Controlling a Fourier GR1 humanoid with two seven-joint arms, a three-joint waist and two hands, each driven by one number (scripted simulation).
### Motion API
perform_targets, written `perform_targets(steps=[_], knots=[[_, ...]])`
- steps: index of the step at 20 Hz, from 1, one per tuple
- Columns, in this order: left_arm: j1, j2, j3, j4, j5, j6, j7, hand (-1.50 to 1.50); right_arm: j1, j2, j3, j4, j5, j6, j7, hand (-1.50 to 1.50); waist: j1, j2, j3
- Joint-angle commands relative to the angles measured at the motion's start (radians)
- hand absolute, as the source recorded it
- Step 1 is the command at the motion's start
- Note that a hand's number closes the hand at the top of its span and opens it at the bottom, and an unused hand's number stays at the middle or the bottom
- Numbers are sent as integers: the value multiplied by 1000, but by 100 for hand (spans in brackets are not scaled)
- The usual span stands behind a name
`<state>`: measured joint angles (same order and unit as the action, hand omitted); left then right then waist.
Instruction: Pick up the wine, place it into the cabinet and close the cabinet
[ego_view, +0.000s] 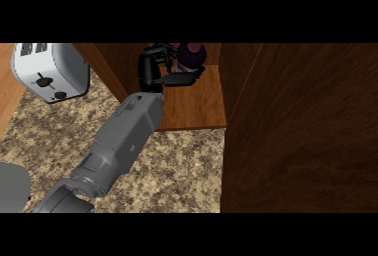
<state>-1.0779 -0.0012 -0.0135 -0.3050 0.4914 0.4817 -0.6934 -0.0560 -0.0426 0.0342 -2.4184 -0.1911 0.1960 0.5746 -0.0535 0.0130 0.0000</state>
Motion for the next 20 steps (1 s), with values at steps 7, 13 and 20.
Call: perform_targets(steps=[7,13,20], knots=[[-41,18,68,104,39,-56,-33,150,11,-19,-20,-86,-99,10,47,-150,-5,5,-1],[-50,1,58,139,30,-32,-60,150,37,-7,-14,-51,-64,27,-11,-150,-3,2,0],[-74,40,57,194,-9,-2,-36,-150,13,-12,-13,-65,-66,19,9,-150,-14,9,0]])
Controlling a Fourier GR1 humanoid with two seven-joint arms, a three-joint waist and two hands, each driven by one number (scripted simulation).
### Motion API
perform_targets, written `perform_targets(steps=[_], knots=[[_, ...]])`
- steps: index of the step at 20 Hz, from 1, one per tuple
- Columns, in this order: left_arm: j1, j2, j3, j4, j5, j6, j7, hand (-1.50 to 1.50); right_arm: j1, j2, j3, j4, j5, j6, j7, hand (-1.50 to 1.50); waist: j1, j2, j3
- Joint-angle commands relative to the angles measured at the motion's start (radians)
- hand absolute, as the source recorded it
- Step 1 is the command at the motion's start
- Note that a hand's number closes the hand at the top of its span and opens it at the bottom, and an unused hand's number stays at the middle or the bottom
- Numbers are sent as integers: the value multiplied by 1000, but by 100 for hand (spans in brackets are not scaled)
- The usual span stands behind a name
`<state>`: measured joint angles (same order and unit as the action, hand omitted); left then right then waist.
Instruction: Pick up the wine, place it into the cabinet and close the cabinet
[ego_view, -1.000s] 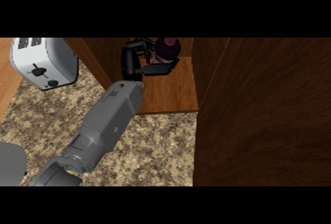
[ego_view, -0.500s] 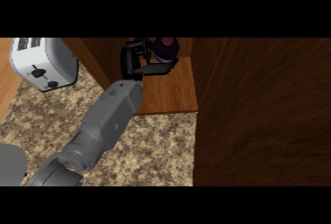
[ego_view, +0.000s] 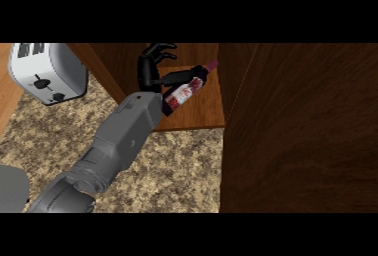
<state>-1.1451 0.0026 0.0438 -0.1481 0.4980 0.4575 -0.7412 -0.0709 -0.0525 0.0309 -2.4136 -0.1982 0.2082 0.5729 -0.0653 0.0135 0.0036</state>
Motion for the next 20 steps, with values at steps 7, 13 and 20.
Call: perform_targets(steps=[7,13,20], knots=[[24,16,-16,66,-50,43,-14,-150,-35,-17,-40,-59,-83,-19,62,-150,0,9,-4],[33,41,-15,80,-62,72,-21,-150,-39,6,-18,-20,-40,-15,5,-150,-6,15,-5],[78,-3,24,45,-41,70,-128,-150,-8,4,14,-58,-48,-11,45,-150,-13,13,-5]])
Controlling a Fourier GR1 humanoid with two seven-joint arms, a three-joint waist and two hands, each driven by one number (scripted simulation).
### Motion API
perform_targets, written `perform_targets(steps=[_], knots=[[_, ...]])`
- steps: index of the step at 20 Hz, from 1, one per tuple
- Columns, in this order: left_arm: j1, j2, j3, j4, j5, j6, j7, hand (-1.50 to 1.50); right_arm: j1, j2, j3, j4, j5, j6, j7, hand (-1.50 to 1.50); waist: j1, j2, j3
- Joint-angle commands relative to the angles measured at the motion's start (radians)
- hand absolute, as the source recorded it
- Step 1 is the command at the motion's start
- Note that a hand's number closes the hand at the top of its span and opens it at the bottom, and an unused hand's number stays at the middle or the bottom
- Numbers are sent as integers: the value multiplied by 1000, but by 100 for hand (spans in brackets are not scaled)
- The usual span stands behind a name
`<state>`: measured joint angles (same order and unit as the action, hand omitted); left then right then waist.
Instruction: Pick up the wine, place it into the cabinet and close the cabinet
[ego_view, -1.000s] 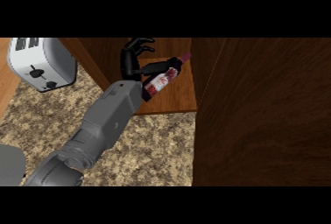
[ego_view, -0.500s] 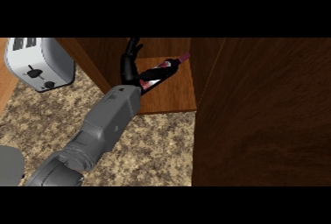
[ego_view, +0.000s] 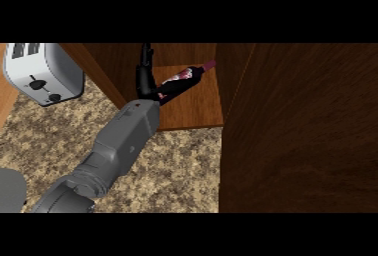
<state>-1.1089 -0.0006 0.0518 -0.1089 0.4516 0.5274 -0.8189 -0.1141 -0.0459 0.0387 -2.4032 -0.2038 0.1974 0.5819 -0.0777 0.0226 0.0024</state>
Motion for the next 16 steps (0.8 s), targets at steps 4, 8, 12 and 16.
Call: perform_targets(steps=[4,8,12,16], knots=[[87,37,3,11,-13,-94,-59,-150,47,4,20,-79,-22,1,26,-150,13,0,-4],[15,45,16,4,-6,-127,1,-150,-16,-12,-31,-17,-51,3,9,-150,13,3,-4],[79,1,-8,9,-34,-132,-86,-150,-1,18,34,-41,-1,-26,24,-150,22,-2,-4],[69,1,-4,14,-22,-188,-59,-150,63,13,46,-63,-11,2,-3,-150,10,-2,-4]])
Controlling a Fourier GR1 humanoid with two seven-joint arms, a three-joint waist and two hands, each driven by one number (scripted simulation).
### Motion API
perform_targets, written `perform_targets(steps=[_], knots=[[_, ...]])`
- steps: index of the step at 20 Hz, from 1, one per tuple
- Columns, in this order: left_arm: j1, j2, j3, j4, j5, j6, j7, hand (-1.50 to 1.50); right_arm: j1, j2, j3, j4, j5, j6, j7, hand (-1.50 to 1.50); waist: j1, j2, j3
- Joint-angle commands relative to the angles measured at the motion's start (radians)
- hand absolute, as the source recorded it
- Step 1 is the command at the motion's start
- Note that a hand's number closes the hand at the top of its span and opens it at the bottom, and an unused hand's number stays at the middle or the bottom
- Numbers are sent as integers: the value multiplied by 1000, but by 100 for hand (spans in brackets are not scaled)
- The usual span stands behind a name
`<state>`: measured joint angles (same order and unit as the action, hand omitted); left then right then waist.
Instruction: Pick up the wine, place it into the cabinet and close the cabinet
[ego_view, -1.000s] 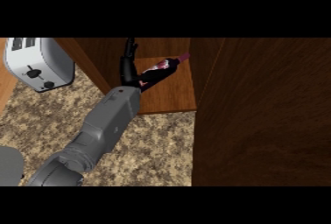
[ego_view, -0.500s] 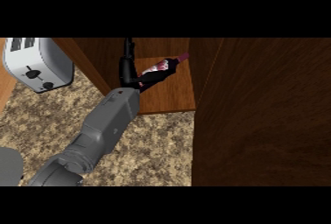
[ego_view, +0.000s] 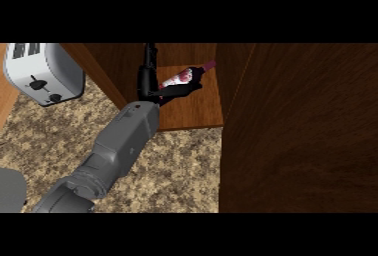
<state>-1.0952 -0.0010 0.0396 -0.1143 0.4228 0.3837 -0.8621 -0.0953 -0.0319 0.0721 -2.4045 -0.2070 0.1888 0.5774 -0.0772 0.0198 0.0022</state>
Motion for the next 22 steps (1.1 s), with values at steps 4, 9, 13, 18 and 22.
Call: perform_targets(steps=[4,9,13,18,22], knots=[[44,1,4,19,21,-42,17,-150,-12,-5,7,-41,16,-19,27,-150,21,-4,-4],[65,1,-4,-14,89,-91,-25,-150,-78,-13,-22,13,-28,-26,35,-150,12,-5,-4],[98,1,-40,-39,125,-119,-39,-150,-7,-4,41,-78,-6,-28,56,-150,15,-13,-3],[147,1,-131,-107,197,-112,-11,-150,48,-7,5,-50,-36,-8,5,-150,20,-20,-2],[198,1,-256,-208,281,-59,38,-150,4,-12,26,-84,-8,-45,72,-150,12,-21,-3]])
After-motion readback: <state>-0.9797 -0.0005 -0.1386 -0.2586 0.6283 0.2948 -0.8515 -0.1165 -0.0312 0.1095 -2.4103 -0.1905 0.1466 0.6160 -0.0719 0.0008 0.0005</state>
